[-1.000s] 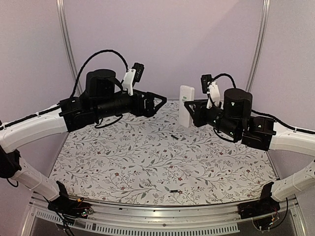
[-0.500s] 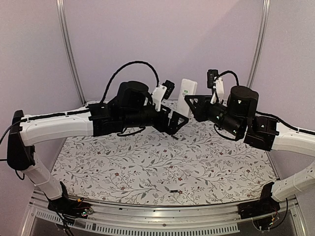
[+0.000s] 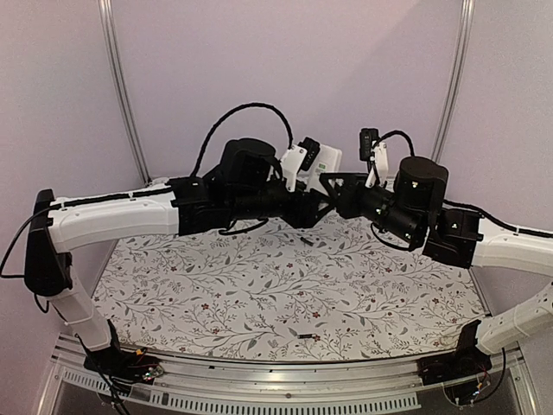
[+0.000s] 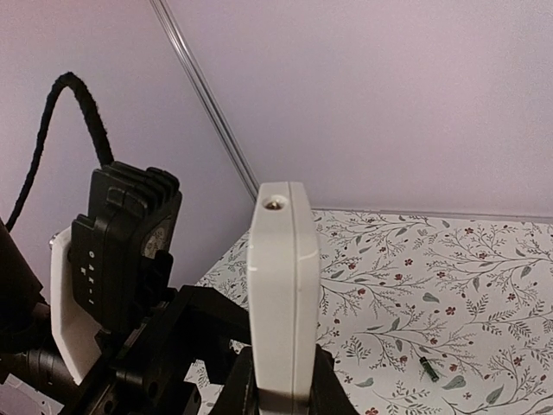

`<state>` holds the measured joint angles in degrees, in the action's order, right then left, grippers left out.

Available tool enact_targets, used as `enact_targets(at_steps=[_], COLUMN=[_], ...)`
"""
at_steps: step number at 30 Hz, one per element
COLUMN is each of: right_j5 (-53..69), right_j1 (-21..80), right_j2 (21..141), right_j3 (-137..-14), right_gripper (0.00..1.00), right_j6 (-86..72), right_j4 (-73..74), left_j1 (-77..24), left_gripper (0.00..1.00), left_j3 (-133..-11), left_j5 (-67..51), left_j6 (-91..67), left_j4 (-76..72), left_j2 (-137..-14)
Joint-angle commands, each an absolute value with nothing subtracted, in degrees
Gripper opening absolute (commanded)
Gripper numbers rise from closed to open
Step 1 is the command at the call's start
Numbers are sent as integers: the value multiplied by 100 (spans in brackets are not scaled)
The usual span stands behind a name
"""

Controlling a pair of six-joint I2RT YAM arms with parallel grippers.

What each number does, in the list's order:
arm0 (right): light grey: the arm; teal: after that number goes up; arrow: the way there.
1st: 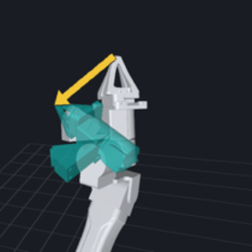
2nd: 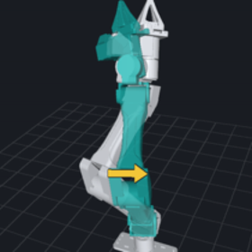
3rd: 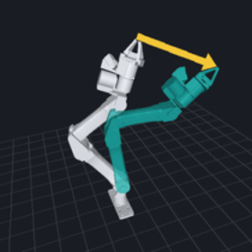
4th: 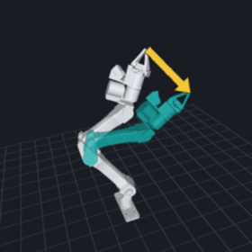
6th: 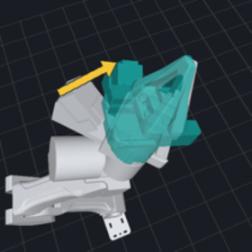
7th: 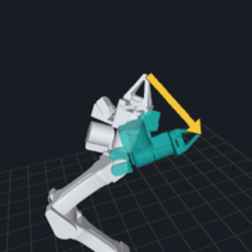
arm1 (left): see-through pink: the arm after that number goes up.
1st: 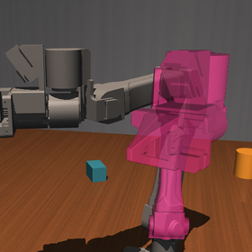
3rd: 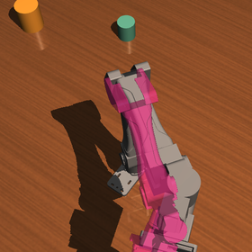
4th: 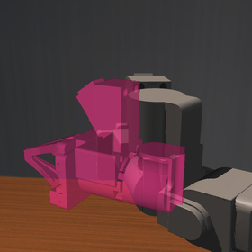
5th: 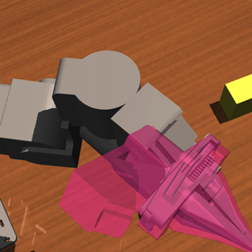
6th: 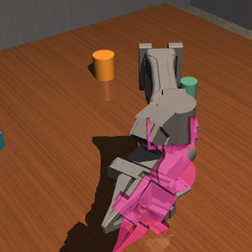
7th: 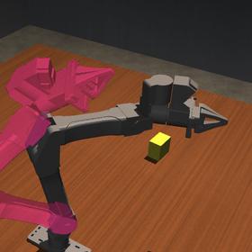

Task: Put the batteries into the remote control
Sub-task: Pass from the right arm to the left, then pass from the left arm to the right

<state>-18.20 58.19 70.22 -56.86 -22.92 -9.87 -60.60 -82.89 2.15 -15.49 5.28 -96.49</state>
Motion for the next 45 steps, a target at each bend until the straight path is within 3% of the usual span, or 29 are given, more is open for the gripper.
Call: enact_targets(at_steps=[1, 3, 7, 9, 13, 16, 23, 30, 41, 45], right_j5=[-1797, -1763, -1702, -1628, -977, -133, 1184, 1457, 1686, 1938], right_j1=[5805, 5808, 5797, 5755, 5493, 5266, 5167, 5165, 5106, 5049], right_j2=[6858, 6816, 6674, 6577, 6408, 6349, 6508, 6997, 7286, 7284], right_j3=[-5503, -5441, -5381, -5449, -5581, -5635, -6001, -6336, -6386, -6354], right_gripper=[0, 5, 50, 62, 73, 74, 72, 60, 20, 1], right_j6=[-2409, -2450, -2478, -2468, -2474, -2455, -2375, -2490, -2771, -2801], right_j4=[-1180, -1166, -933, -533, 325, 768, 1510, 1819, 2107, 1997], left_j1=[-6084, -6067, -6064, -6064, -6064, -6071, -6204, -6613, -6785, -6785], left_gripper=[55, 49, 40, 36, 34, 33, 30, 28, 24, 27], left_j3=[-8411, -8364, -8126, -7995, -7496, -7190, -7078, -7254, -7281, -7207], left_j5=[394, 304, 179, 81, -185, -370, -465, 130, 768, 784], left_j6=[-1301, -1134, -636, -267, 562, 1138, 2097, 2765, 3084, 3210], left_j4=[711, 730, 708, 720, 520, 423, 771, 1056, 1067, 1029], left_j2=[-9700, -9655, -9490, -9367, -8955, -8682, -8606, -8886, -9070, -9040])
